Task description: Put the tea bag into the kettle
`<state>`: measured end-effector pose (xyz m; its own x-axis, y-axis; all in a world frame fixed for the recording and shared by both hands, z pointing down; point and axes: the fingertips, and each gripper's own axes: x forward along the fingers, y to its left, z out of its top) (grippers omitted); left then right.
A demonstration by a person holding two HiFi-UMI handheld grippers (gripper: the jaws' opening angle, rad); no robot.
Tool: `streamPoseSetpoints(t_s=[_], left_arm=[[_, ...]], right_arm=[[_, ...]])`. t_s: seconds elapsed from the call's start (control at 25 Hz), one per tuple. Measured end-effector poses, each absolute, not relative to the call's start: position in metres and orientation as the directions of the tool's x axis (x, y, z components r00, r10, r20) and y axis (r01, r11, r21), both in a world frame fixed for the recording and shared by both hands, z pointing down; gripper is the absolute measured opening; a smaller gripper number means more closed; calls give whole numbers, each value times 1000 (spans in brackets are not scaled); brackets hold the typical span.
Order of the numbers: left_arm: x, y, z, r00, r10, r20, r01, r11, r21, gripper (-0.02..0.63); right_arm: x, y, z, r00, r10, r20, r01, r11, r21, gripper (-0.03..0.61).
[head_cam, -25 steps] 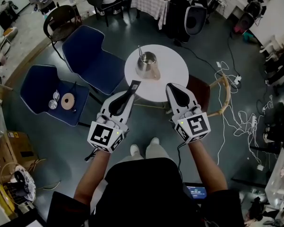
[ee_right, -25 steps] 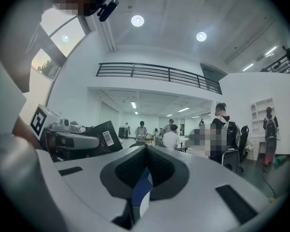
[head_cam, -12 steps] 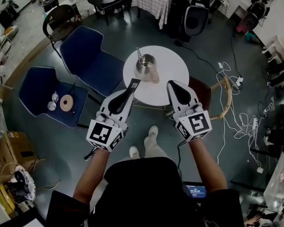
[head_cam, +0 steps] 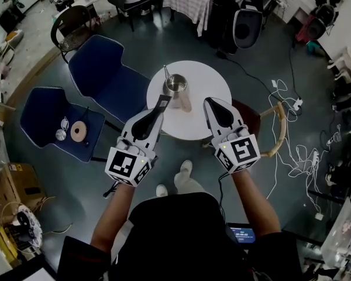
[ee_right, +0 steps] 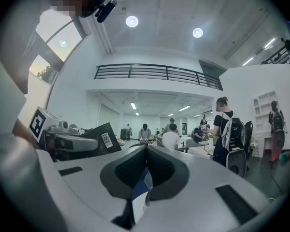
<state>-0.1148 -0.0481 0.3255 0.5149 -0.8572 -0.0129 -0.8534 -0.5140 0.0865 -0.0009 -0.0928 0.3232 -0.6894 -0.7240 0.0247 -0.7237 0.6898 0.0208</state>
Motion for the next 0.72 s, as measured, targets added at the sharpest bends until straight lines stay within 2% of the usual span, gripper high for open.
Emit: streamPoseSetpoints(t_s=[0.72], left_arm=[[-71,-154,341,424,-905,32,-903,-421,81,38]], right_arm=[[38,-210,347,-766,-642,38,-643,765,-32,17]])
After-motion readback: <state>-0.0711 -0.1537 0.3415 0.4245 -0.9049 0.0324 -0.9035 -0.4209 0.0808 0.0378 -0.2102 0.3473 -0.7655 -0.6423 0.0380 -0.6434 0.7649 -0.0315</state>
